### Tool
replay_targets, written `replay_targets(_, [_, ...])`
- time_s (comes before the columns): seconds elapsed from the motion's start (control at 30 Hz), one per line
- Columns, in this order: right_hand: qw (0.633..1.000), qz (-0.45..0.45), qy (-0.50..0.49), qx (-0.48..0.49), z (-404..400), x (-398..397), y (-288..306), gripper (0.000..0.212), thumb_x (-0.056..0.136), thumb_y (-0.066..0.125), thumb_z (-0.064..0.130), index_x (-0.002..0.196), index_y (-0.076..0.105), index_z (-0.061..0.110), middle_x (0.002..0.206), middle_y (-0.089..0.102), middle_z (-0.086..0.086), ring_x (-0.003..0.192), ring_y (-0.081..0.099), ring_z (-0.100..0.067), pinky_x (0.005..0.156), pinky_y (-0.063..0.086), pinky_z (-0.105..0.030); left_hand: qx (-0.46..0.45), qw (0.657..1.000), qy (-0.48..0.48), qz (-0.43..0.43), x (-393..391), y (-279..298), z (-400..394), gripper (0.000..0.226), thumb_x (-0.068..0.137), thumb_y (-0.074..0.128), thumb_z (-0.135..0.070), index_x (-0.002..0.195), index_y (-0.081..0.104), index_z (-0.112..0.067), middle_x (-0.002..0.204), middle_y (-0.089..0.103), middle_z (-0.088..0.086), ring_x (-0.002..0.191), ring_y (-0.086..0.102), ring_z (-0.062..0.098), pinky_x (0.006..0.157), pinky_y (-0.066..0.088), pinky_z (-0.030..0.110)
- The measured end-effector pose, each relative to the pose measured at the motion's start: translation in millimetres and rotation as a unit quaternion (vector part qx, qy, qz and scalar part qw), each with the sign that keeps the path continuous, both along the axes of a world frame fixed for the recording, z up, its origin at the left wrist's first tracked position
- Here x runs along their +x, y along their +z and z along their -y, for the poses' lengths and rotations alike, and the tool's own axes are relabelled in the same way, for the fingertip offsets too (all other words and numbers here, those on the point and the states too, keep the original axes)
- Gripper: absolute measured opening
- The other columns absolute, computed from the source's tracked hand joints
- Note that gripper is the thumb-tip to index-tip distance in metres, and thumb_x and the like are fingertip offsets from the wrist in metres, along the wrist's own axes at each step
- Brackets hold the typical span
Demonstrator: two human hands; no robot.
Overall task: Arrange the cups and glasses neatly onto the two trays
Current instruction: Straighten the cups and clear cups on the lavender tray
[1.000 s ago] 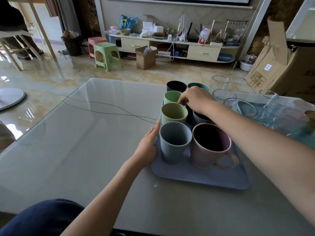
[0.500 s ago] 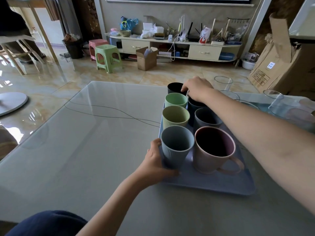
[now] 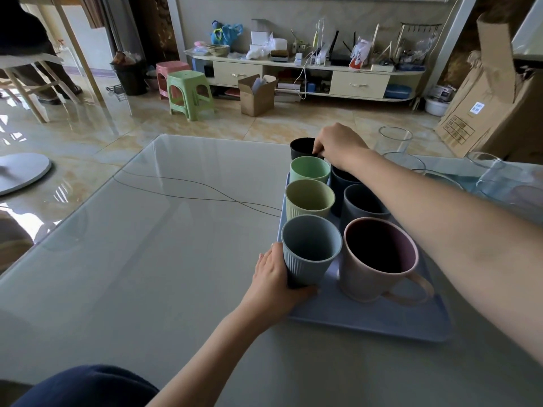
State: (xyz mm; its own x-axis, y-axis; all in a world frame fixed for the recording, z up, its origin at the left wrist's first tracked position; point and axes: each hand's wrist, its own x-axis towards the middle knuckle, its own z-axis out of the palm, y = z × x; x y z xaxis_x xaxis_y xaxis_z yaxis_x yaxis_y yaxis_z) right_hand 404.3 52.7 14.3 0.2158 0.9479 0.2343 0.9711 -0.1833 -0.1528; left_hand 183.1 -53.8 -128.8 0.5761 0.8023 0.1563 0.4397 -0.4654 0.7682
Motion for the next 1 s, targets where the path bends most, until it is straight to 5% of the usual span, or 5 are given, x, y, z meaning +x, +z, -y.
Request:
replay_targets(0.27, [1.0,0.018,0.008,0.0,3,-3,-3,0.03,0.086,0.05,-0.005,0.097,0.074,0.01,0.106,0.069,-0.015,0.093,0.064,-0.034,0.082,0.052,-0.034,-0.003,1.0,-0.004,0.0,-1,-1,1,0.091,0.053,0.056,-0.064,0.131,0.034,-0.022,0.128,0.046,-0.004,0.12,0.039,0.016,0.103,0.03,0.03])
replay_targets(0.6, [1.0,-0.001,0.006,-0.01,9,-4,-3,0.038,0.086,0.047,-0.008,0.105,0.072,0.013,0.111,0.068,-0.015,0.097,0.063,-0.033,0.088,0.052,-0.037,-0.008,1.0,0.001,-0.006,-1,2,3,0.099,0.052,0.053,-0.068,0.135,0.028,-0.022,0.134,0.041,-0.004,0.125,0.034,0.018,0.11,0.025,0.033])
replay_targets(0.7, [1.0,-0.009,0.002,-0.009,16,-7,0,0.045,0.087,0.042,-0.012,0.118,0.066,0.011,0.121,0.062,-0.018,0.107,0.06,-0.034,0.094,0.048,-0.038,-0.014,1.0,-0.001,-0.018,-1,6,5,0.095,0.06,0.065,-0.06,0.137,0.027,-0.019,0.136,0.04,-0.001,0.128,0.032,0.019,0.114,0.021,0.04])
replay_targets(0.8, [1.0,0.002,-0.012,-0.005,29,-14,7,0.046,0.088,0.04,-0.012,0.123,0.062,0.009,0.128,0.057,-0.02,0.114,0.056,-0.038,0.096,0.046,-0.04,-0.024,0.999,0.008,-0.03,0,8,7,0.096,0.057,0.064,-0.06,0.135,0.028,-0.017,0.134,0.041,0.001,0.126,0.033,0.02,0.11,0.024,0.033])
replay_targets(1.0, [0.996,0.035,-0.057,0.059,67,-40,30,0.042,0.08,0.04,-0.015,0.109,0.067,0.0,0.111,0.065,-0.022,0.099,0.062,-0.038,0.084,0.052,-0.044,-0.052,0.998,0.011,-0.037,-7,10,10,0.079,0.062,0.082,-0.031,0.124,0.036,-0.014,0.125,0.046,0.004,0.117,0.041,0.024,0.099,0.04,0.04])
